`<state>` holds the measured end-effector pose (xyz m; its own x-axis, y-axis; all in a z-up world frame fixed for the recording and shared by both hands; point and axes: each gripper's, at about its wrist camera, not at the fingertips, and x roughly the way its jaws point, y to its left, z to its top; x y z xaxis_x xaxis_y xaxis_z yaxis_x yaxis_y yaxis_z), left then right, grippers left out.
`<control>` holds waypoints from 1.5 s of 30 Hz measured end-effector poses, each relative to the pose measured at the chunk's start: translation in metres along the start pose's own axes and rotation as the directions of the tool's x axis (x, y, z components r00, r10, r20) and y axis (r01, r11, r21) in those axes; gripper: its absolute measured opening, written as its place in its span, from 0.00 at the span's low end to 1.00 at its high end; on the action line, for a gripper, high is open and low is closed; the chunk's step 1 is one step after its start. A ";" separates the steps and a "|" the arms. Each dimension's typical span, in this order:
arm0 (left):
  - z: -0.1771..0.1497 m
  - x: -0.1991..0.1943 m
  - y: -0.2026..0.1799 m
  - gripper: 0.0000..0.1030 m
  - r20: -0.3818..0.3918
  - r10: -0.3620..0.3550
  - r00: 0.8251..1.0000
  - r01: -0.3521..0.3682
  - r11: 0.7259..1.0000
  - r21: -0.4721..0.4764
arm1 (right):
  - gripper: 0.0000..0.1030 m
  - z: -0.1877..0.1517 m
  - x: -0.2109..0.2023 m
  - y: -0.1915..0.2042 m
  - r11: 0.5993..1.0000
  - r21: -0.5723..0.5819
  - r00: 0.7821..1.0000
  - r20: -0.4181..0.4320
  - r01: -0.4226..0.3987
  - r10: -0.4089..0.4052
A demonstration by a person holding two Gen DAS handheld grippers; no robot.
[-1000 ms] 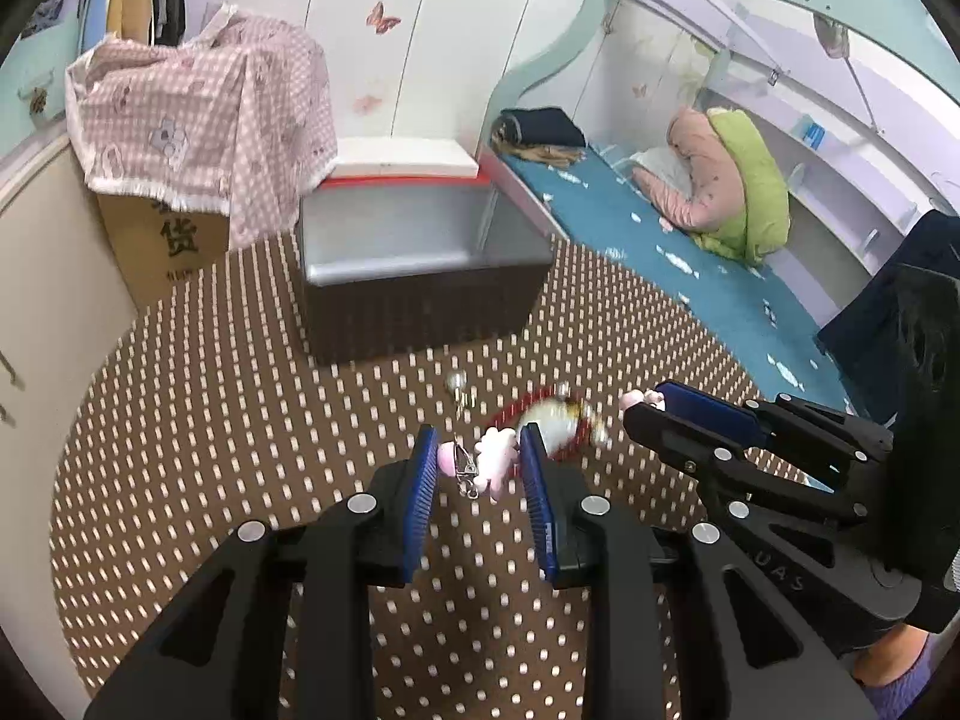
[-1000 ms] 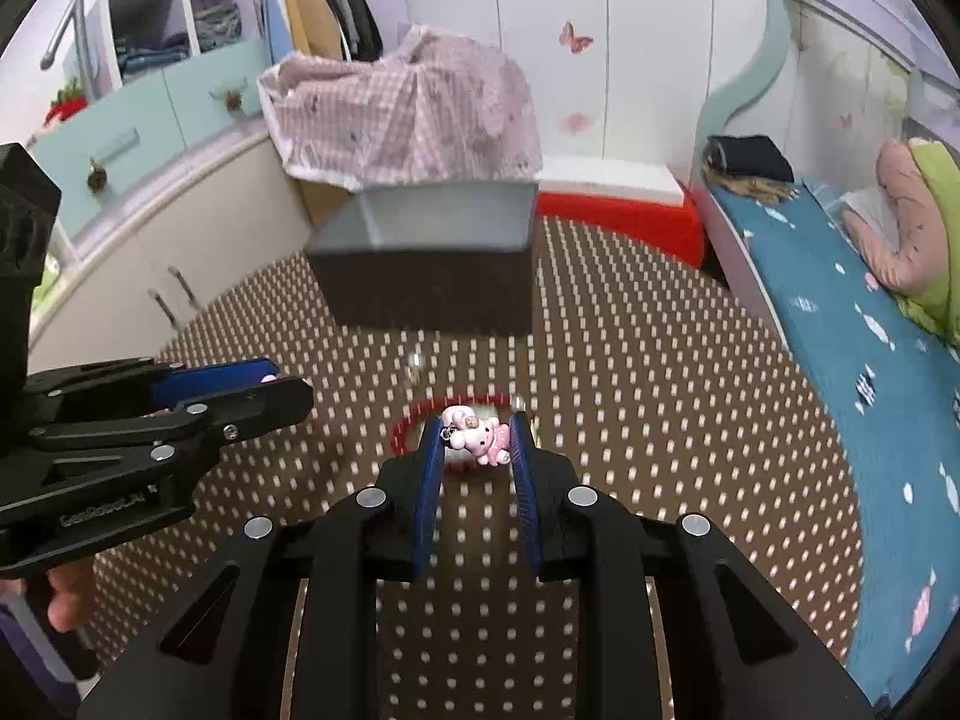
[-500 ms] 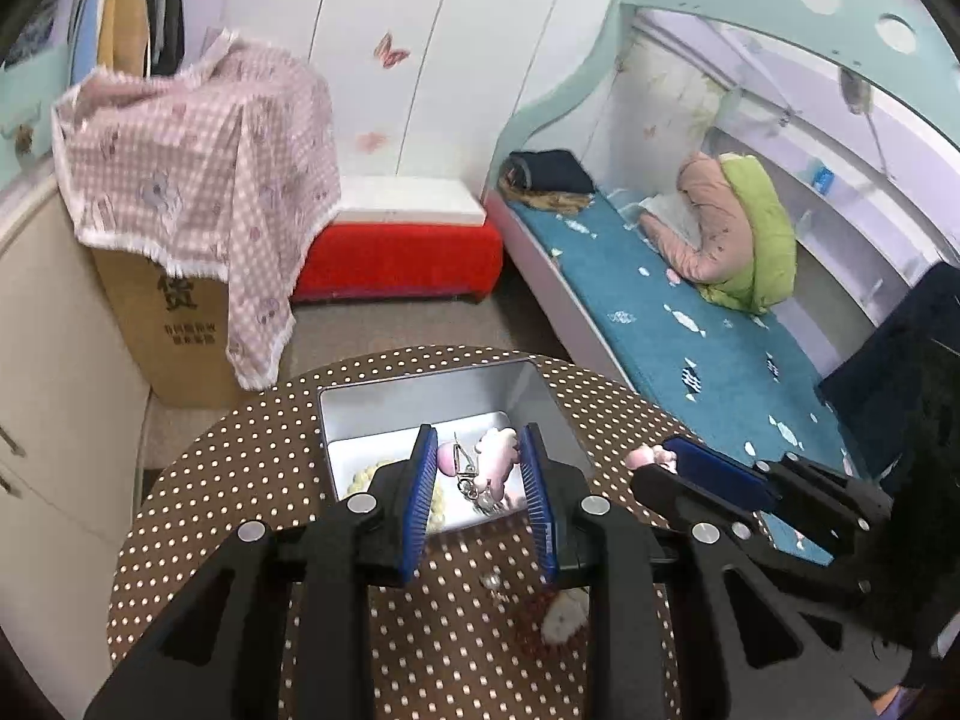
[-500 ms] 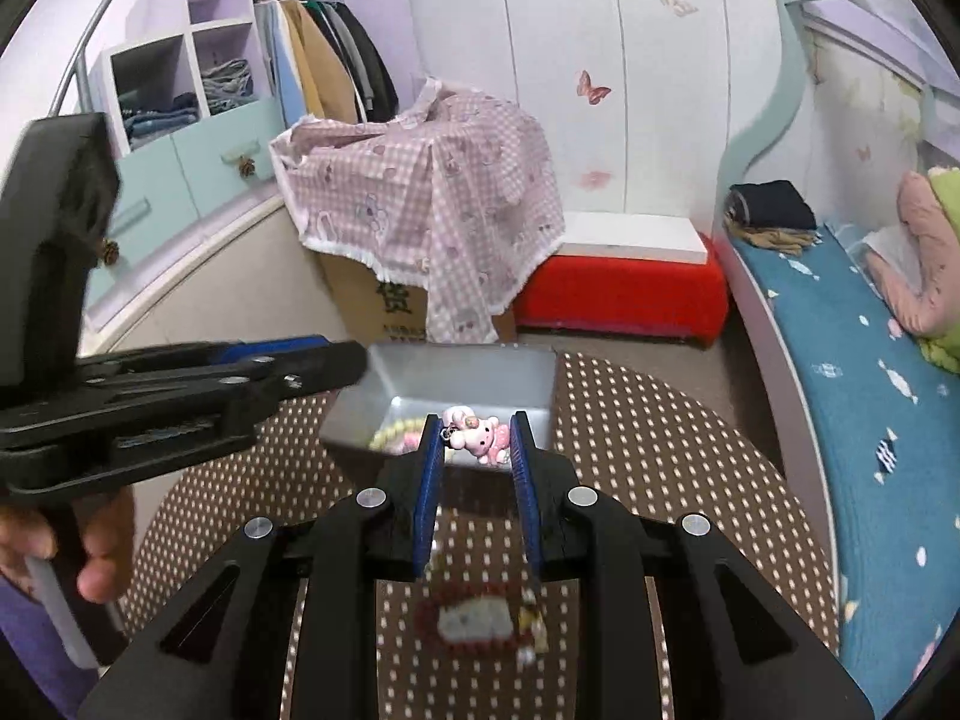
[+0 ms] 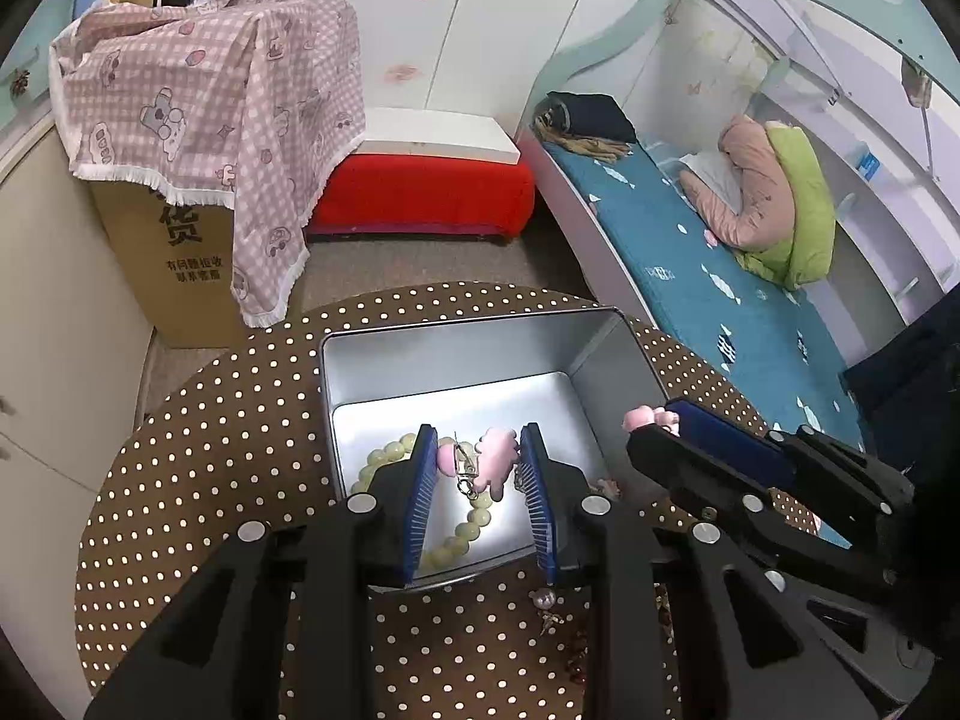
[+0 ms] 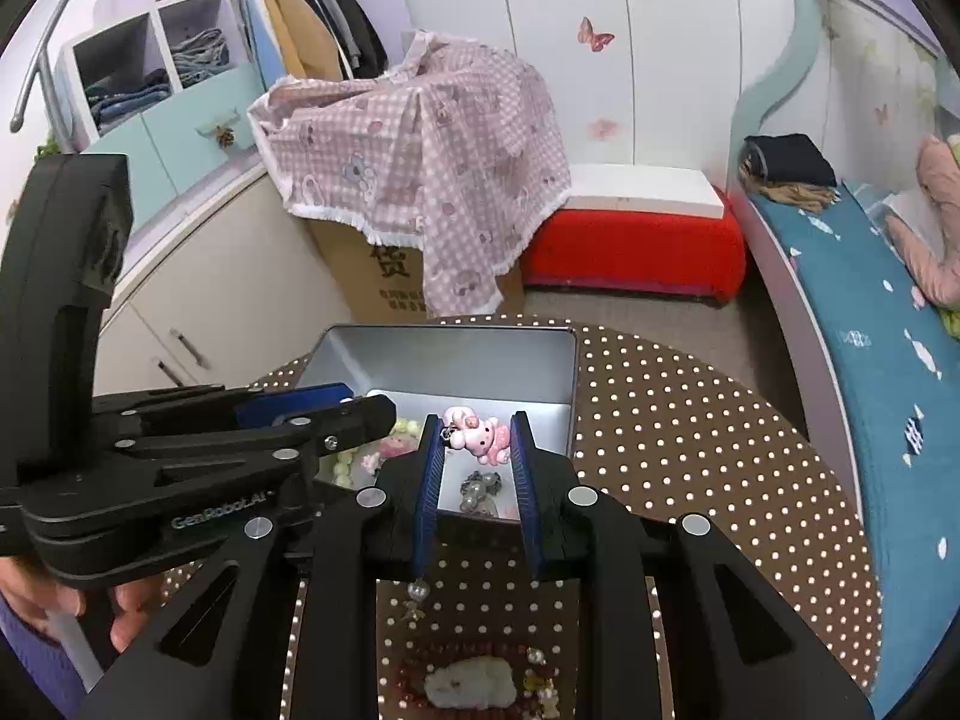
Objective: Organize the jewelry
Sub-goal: 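Carry both bunny charms over the grey box and lower them inside, then open both grippers to release the charms into the box, then move both grippers back toward the remaining jewelry on the table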
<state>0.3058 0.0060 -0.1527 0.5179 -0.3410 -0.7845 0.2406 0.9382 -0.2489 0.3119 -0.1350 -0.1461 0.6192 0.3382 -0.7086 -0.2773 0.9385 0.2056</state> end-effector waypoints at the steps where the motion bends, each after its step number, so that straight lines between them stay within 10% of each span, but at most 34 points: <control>1: 0.000 0.000 0.000 0.26 0.000 0.001 1.000 -0.001 1.000 -0.002 | 0.22 0.000 0.001 0.000 1.000 0.002 1.000 -0.002 -0.002 0.002; 25: -0.008 -0.020 -0.002 0.26 0.014 -0.010 1.000 0.011 1.000 -0.023 | 0.24 -0.005 -0.001 0.002 1.000 0.025 1.000 -0.008 -0.001 0.001; 32: -0.014 -0.035 -0.006 0.47 0.046 -0.004 0.999 0.006 0.999 -0.034 | 0.25 -0.007 -0.018 0.001 1.000 0.028 1.000 0.021 0.012 -0.013; 45: -0.026 -0.064 -0.014 0.47 0.092 0.004 0.996 -0.002 1.000 -0.025 | 0.43 -0.012 -0.054 -0.003 0.999 0.032 0.997 0.069 0.030 -0.033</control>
<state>0.2477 0.0159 -0.1138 0.5924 -0.3413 -0.7298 0.2189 0.9399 -0.2619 0.2701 -0.1569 -0.1164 0.6773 0.3114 -0.6665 -0.2347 0.9501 0.2055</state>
